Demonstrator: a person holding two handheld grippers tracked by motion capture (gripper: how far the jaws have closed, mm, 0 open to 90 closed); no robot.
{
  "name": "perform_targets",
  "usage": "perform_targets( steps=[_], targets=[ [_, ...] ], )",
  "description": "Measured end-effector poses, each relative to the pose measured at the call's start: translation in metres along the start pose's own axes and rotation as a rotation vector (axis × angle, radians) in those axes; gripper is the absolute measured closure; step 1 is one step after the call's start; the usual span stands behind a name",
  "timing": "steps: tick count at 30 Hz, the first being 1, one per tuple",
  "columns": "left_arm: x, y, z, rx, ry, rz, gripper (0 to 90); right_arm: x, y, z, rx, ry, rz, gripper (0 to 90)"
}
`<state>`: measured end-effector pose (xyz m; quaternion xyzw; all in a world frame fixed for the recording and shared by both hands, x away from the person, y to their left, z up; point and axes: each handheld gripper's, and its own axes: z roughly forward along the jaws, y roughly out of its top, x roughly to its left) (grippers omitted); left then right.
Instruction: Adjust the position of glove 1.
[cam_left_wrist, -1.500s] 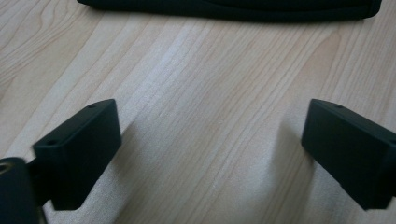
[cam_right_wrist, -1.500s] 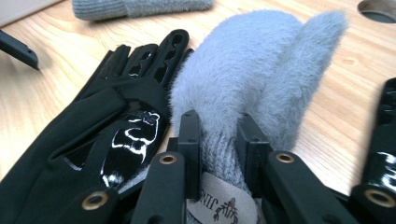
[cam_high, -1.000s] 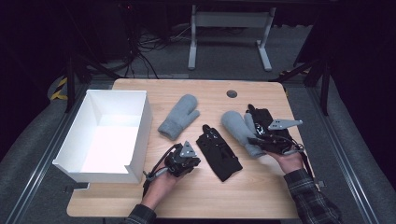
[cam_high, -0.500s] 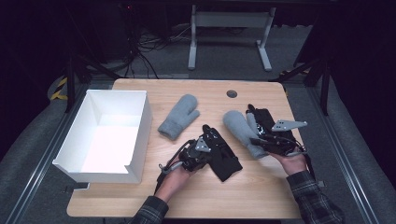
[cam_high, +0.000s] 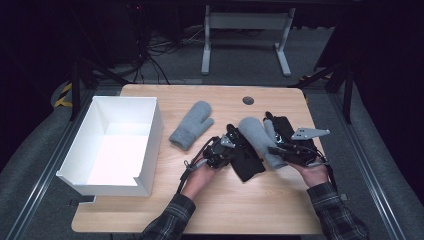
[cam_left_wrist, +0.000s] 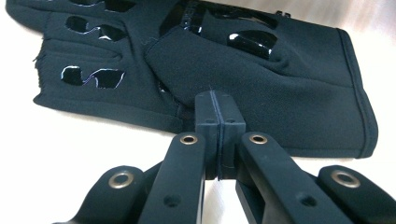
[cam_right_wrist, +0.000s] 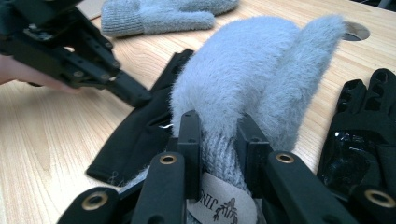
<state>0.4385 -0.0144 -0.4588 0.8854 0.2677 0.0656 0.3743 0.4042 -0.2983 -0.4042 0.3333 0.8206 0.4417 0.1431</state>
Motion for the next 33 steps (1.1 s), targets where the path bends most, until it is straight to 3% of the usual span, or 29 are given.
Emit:
perform_targets(
  steps=[6, 12, 18, 22, 27, 33],
  targets=[
    [0.011, 0.012, 0.01, -0.001, -0.003, -0.023, 90.0, -0.001, 0.0, -0.001, -0.003, -0.005, -0.001, 76.3],
    [0.011, 0.008, -0.003, -0.011, 0.004, -0.033, 90.0, 0.001, 0.001, -0.003, -0.01, 0.001, -0.004, 76.3],
    [0.01, -0.014, -0.039, -0.032, 0.014, -0.049, 87.7, 0.014, 0.002, -0.004, -0.021, 0.032, -0.016, 76.2],
    [0.007, -0.024, -0.058, -0.029, 0.042, -0.051, 85.9, 0.026, 0.001, -0.002, -0.015, 0.062, -0.033, 76.2],
    [0.004, -0.042, -0.073, -0.013, 0.06, -0.068, 77.5, 0.039, -0.001, 0.0, -0.01, 0.098, -0.051, 76.2],
    [-0.005, -0.07, -0.091, 0.0, 0.086, -0.089, 58.5, 0.065, -0.003, 0.008, 0.016, 0.166, -0.092, 76.1]
  ],
)
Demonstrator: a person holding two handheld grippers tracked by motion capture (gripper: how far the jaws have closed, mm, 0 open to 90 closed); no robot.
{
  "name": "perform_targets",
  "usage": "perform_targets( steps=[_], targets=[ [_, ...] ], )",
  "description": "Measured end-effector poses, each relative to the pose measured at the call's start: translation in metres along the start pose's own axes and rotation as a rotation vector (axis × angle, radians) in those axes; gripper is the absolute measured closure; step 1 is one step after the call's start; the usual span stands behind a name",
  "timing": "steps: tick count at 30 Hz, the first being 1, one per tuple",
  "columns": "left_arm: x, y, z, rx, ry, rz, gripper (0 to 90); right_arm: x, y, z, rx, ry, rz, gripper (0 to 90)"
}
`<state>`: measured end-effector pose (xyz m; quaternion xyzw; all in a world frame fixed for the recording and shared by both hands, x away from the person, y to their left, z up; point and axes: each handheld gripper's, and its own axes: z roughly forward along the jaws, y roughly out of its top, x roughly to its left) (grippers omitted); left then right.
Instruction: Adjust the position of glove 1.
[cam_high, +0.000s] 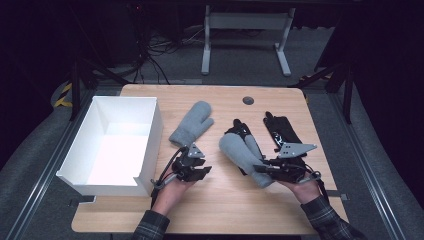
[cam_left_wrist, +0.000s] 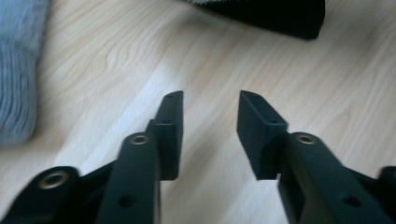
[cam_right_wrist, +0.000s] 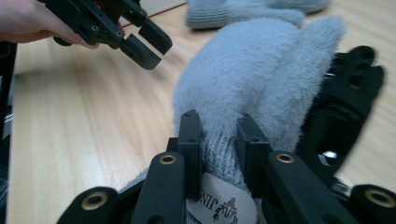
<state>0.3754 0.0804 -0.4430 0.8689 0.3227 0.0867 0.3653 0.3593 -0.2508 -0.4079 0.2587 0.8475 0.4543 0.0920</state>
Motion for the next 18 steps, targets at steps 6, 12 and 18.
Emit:
perform_targets(
  steps=[6, 12, 18],
  targets=[
    [-0.007, -0.013, -0.01, 0.001, 0.014, -0.009, 40.4, 0.016, 0.002, 0.017, 0.024, 0.052, -0.027, 76.0],
    [-0.014, -0.013, -0.012, -0.008, 0.016, 0.007, 35.4, 0.025, 0.003, 0.03, 0.045, 0.076, -0.041, 75.8],
    [-0.011, -0.014, -0.012, 0.0, 0.028, 0.012, 34.8, 0.031, 0.001, 0.042, 0.07, 0.092, -0.049, 74.8]
  ],
)
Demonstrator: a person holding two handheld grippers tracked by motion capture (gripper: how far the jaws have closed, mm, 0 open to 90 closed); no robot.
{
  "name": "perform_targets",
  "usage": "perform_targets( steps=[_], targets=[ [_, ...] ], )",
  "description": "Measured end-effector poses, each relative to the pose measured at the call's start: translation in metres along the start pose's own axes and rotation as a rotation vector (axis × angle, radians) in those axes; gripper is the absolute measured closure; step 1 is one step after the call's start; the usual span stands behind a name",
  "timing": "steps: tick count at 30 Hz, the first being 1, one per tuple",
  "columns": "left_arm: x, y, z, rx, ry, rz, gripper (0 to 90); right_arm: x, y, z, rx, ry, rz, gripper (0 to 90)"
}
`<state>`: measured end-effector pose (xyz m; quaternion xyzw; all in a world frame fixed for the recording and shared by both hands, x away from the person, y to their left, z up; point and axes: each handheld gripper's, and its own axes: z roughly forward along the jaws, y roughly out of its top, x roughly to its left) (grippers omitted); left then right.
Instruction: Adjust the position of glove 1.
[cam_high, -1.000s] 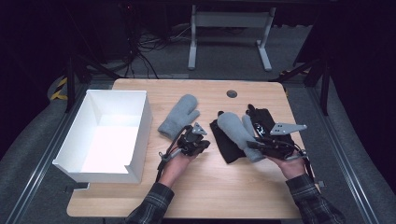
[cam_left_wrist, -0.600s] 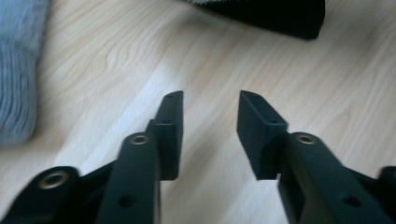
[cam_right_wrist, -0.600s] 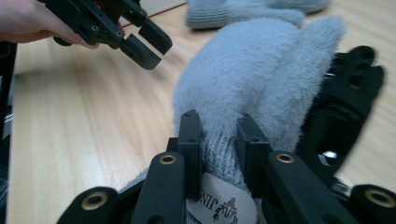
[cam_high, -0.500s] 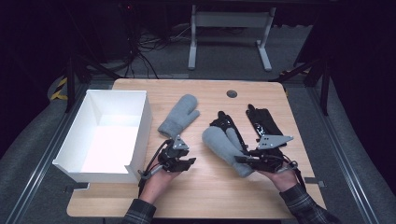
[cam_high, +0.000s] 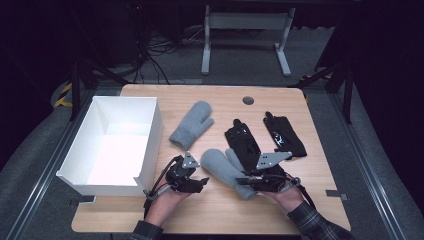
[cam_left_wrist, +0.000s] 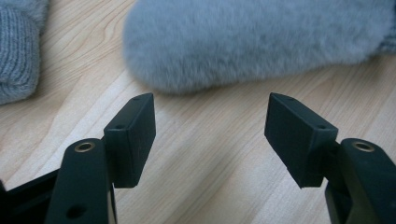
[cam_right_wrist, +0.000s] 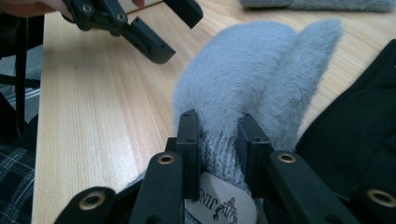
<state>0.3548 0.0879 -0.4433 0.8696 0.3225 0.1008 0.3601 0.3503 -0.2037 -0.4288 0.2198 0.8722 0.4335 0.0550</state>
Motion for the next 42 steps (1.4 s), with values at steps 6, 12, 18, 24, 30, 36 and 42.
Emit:
perform_targets(
  steps=[6, 12, 18, 24, 30, 36, 42],
  targets=[
    [0.003, -0.001, 0.0, -0.004, -0.001, -0.008, 37.4, 0.008, -0.001, 0.014, 0.048, 0.0, -0.033, 62.2],
    [0.003, 0.0, -0.002, -0.018, -0.011, -0.013, 45.6, 0.006, 0.001, 0.002, 0.01, -0.009, -0.019, 44.6],
    [-0.002, 0.004, -0.004, -0.033, -0.048, -0.001, 67.5, -0.012, -0.006, -0.026, -0.01, -0.068, -0.001, 74.2],
    [-0.008, 0.007, 0.006, 0.006, -0.072, 0.008, 83.9, -0.031, -0.025, -0.026, 0.094, -0.08, 0.022, 90.0],
    [-0.008, 0.011, 0.015, 0.029, -0.065, 0.001, 85.5, -0.023, -0.025, -0.011, 0.146, -0.046, -0.001, 90.0],
    [-0.005, 0.012, 0.019, 0.043, -0.06, -0.001, 84.8, -0.01, -0.022, 0.002, 0.151, 0.019, -0.025, 90.0],
    [-0.003, 0.015, 0.02, 0.044, -0.058, -0.006, 84.9, 0.001, -0.016, 0.015, 0.14, 0.072, -0.042, 90.0]
  ],
)
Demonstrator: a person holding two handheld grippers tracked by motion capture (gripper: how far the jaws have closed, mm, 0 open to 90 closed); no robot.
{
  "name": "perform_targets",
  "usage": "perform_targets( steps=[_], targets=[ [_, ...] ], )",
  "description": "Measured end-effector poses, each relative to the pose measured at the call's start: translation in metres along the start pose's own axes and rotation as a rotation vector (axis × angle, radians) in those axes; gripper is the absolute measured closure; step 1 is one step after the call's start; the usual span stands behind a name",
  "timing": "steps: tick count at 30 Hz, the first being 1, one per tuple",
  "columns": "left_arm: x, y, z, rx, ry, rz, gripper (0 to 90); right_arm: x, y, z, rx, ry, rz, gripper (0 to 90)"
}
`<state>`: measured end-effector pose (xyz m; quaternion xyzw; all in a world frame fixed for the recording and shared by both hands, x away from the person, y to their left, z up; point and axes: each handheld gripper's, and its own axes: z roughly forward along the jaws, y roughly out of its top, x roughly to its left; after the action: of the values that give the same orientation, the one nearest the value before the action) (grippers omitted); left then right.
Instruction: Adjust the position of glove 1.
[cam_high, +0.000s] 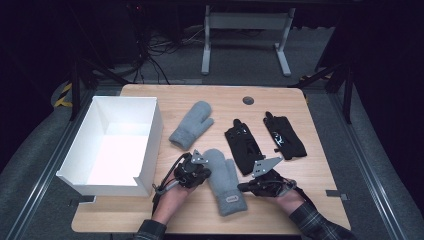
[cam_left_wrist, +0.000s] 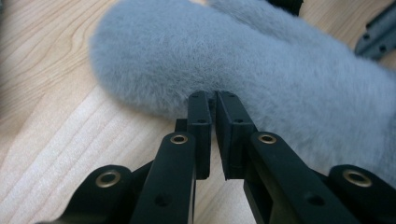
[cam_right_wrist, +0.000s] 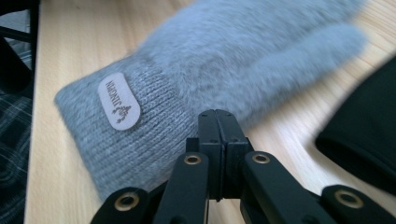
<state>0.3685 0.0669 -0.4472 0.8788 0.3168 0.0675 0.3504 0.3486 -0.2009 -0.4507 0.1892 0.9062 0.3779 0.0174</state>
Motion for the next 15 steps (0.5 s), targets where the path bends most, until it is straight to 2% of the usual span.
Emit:
perform_targets(
  steps=[4, 15],
  targets=[
    [0.003, 0.004, 0.003, -0.002, 0.004, 0.002, 85.2, 0.007, 0.007, 0.01, -0.008, 0.029, -0.018, 90.0],
    [0.006, 0.009, 0.005, -0.008, -0.001, -0.004, 85.7, 0.019, 0.024, 0.038, -0.013, 0.063, -0.065, 90.0]
  ],
)
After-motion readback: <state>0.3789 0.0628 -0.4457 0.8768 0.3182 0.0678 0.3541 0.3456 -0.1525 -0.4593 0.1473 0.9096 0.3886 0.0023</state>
